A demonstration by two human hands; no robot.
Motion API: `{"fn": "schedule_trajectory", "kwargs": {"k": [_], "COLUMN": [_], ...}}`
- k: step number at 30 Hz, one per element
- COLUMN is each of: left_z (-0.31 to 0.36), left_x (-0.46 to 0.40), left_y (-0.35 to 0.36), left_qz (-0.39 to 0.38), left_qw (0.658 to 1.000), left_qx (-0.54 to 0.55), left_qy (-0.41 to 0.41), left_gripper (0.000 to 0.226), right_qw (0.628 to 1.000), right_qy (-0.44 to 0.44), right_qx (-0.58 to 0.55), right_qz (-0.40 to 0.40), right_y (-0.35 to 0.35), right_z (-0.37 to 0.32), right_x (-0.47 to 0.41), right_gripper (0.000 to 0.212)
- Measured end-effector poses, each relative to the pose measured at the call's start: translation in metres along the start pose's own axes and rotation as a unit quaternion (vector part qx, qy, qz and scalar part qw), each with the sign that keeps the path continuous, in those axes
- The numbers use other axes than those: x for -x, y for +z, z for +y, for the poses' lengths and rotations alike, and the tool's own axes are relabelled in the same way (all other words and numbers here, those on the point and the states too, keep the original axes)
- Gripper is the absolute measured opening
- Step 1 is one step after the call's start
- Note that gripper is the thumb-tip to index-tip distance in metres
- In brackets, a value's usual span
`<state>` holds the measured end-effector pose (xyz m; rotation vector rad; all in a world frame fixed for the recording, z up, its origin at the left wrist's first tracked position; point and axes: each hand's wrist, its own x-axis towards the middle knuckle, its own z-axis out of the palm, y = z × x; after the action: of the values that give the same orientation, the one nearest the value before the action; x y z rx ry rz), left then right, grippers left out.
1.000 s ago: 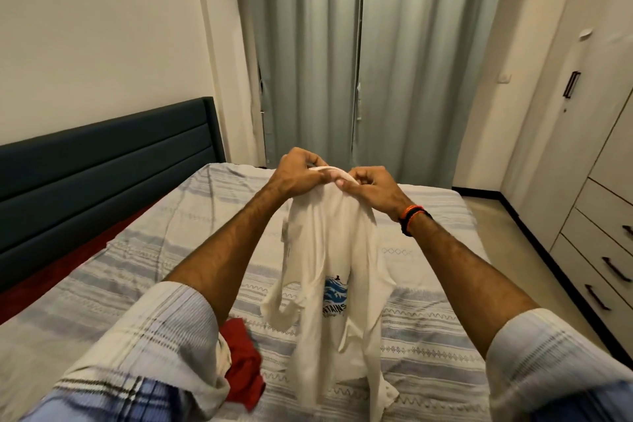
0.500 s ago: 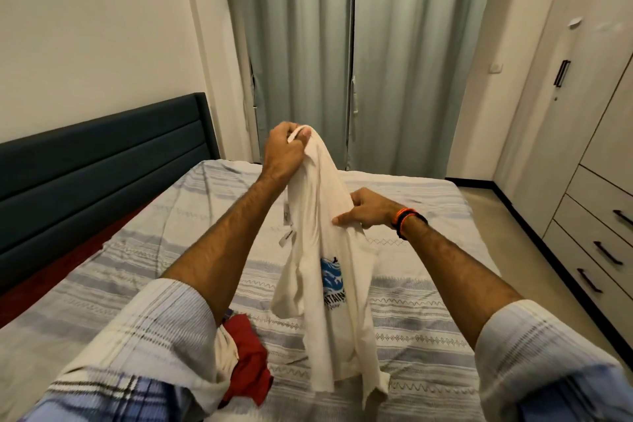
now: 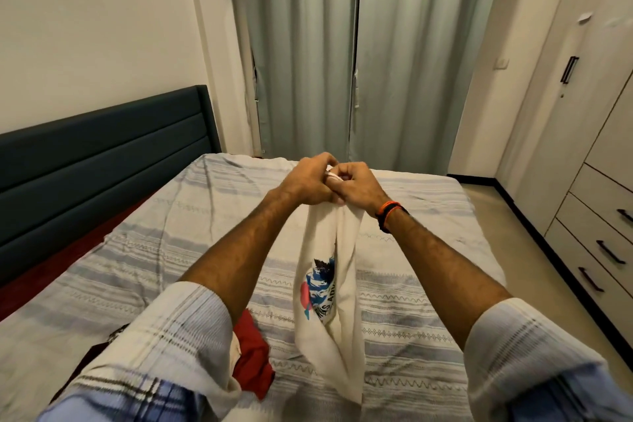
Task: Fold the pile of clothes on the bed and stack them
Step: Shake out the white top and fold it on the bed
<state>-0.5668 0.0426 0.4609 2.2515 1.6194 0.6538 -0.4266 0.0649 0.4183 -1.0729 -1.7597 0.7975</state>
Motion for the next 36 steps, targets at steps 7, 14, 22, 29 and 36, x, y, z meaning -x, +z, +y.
{"fn": "schedule_trajectory", "kwargs": {"k": [7, 14, 22, 29, 36], "left_z": [-0.003, -0.020, -0.041, -0.022, -0.021], "left_x": [-0.005, -0.012, -0.002, -0.001, -0.004], "left_y": [0.001, -0.003, -0.002, 0.002, 0.007], "left_qz": [0.131, 0.208, 0.046, 0.016, 0.066], "left_qw": [0.990, 0.976, 0.993, 0.999, 0.998], "left_qx": [-0.040, -0.027, -0.038, 0.029, -0.006], "left_qy": [0.012, -0.058, -0.104, 0.004, 0.000], "left_gripper": [0.025, 0.026, 0.043, 0.048, 0.029], "right_qw": [0.997, 0.988, 0.993, 0.998, 0.998], "right_qy": [0.076, 0.094, 0.010, -0.012, 0.053], "right_qx": [-0.016, -0.097, -0.043, -0.009, 0.019], "right_qz": [-0.018, 0.069, 0.113, 0.055, 0.003], "right_y": [-0.013, -0.009, -0.001, 0.016, 0.002], "right_z": [0.034, 0.046, 0.018, 0.015, 0.029], "right_x": [0.021, 0.025, 0.004, 0.006, 0.023], "right_gripper": [0.049, 0.013, 0.030, 0.031, 0.011]}}
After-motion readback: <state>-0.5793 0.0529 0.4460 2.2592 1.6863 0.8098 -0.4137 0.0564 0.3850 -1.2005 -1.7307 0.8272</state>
